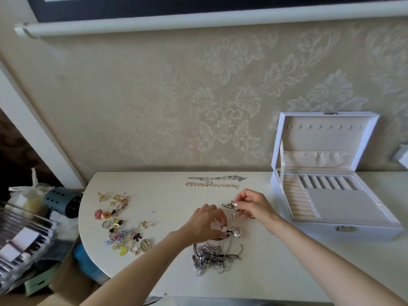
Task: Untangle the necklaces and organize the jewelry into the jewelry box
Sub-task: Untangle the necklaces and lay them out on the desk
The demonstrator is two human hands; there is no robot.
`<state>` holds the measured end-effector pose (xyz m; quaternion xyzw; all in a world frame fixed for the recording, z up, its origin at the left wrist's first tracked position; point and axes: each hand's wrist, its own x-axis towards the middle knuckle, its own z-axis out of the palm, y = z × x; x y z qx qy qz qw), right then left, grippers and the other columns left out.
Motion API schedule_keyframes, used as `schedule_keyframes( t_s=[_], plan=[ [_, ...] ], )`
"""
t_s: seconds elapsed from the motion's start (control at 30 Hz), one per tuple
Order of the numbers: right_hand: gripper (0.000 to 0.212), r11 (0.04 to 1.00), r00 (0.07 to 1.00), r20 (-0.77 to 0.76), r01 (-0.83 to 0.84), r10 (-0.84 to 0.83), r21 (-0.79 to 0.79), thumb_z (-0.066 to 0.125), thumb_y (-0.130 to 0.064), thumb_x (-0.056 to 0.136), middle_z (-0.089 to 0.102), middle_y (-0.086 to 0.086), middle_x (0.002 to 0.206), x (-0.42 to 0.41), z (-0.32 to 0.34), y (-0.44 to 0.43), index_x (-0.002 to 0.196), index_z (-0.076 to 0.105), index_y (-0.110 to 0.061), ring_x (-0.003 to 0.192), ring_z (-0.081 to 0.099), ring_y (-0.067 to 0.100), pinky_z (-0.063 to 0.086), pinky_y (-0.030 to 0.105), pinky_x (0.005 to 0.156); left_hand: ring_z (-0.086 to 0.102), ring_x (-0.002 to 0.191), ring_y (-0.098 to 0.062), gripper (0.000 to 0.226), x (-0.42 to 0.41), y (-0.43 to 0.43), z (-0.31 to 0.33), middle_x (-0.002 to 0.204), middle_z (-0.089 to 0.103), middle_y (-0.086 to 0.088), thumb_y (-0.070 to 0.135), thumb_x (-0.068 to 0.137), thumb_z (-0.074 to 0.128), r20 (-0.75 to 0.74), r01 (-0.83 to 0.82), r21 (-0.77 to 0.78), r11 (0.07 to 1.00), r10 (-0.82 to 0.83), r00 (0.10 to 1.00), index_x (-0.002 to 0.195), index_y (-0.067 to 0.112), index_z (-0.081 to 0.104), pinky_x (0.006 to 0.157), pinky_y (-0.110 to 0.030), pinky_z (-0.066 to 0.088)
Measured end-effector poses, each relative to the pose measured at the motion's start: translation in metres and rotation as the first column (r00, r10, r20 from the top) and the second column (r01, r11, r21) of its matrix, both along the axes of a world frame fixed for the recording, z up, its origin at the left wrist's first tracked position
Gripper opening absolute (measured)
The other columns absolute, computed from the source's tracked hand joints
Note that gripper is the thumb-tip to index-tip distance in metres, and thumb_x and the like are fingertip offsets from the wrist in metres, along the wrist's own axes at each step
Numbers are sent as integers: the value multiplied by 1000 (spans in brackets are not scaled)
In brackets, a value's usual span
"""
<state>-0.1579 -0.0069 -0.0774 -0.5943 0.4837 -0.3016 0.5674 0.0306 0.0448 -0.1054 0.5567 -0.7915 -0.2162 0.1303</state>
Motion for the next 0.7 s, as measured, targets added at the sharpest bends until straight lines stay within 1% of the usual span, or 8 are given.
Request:
schedule_keyframes(
  t_s=[0.07, 0.13, 0.2, 0.3, 0.4, 0.5, 0.6, 0.7],
  plan=[
    [10, 1000, 999, 29, 12, -13, 24, 61, 4, 83, 64, 8, 71, -1, 1, 1, 80, 60, -6, 63, 63, 22, 43, 21, 48, 43, 95, -12, 28, 1, 0, 0, 105, 52, 4, 37, 81, 69, -1, 3, -2, 1000, -3, 1000, 105, 23, 61, 83, -26, 35],
    [10, 999, 997, 64, 32, -35, 42, 61, 4, 83, 64, 7, 70, -3, 1, 2, 80, 61, -6, 59, 62, 21, 42, 20, 47, 49, 94, -13, 27, 3, 1, 2, 106, 53, 1, 32, 82, 69, -32, -10, 0, 1000, 10, 999, 104, 18, 61, 81, -23, 39],
    [13, 997, 994, 90, 53, -57, 49, 60, 3, 84, 65, 4, 73, -5, 1, 1, 80, 65, -7, 57, 59, 18, 43, 21, 51, 55, 85, -10, 23, 5, 3, 4, 101, 58, 0, 26, 83, 69, -116, -46, 26, 999, 49, 992, 101, 13, 61, 73, -17, 42],
    [20, 998, 998, 45, 40, -42, 39, 58, 2, 84, 66, -3, 70, -9, -1, -1, 80, 72, -12, 59, 56, 15, 42, 22, 57, 56, 72, -8, 18, 7, 6, 5, 88, 62, 0, 20, 83, 69, -244, -134, 102, 986, 156, 957, 97, 10, 62, 70, -23, 48],
    [30, 998, 1000, 6, 11, -12, 57, 51, 5, 82, 66, -1, 69, -10, 0, 0, 71, 72, -13, 58, 54, 13, 39, 24, 58, 53, 66, -10, 16, 8, 6, 5, 83, 65, -10, 17, 82, 71, -343, -207, 153, 966, 249, 906, 92, 8, 62, 64, -20, 45],
    [31, 997, 1000, -7, 8, -8, 72, 46, 8, 79, 66, 3, 68, -9, 0, 2, 64, 67, -9, 57, 50, 14, 33, 25, 55, 51, 64, -10, 15, 11, 5, 6, 82, 66, -14, 18, 81, 71, -412, -244, 185, 952, 300, 860, 89, 9, 61, 62, -17, 41],
    [32, 996, 999, -27, 41, -39, 75, 44, 9, 78, 64, 5, 68, -8, -2, 2, 63, 66, -9, 55, 48, 14, 32, 23, 51, 54, 69, -10, 16, 15, 6, 7, 86, 67, -10, 16, 81, 72, -453, -223, 225, 949, 304, 838, 91, 10, 62, 66, -21, 44],
    [31, 992, 994, -18, 107, -106, 65, 46, 7, 82, 61, 4, 64, -9, -4, 0, 67, 68, -8, 53, 48, 13, 33, 17, 46, 58, 79, -12, 17, 21, 7, 7, 98, 68, -10, 14, 77, 73, -477, -151, 252, 956, 258, 840, 91, 14, 63, 79, -32, 50]
  ],
)
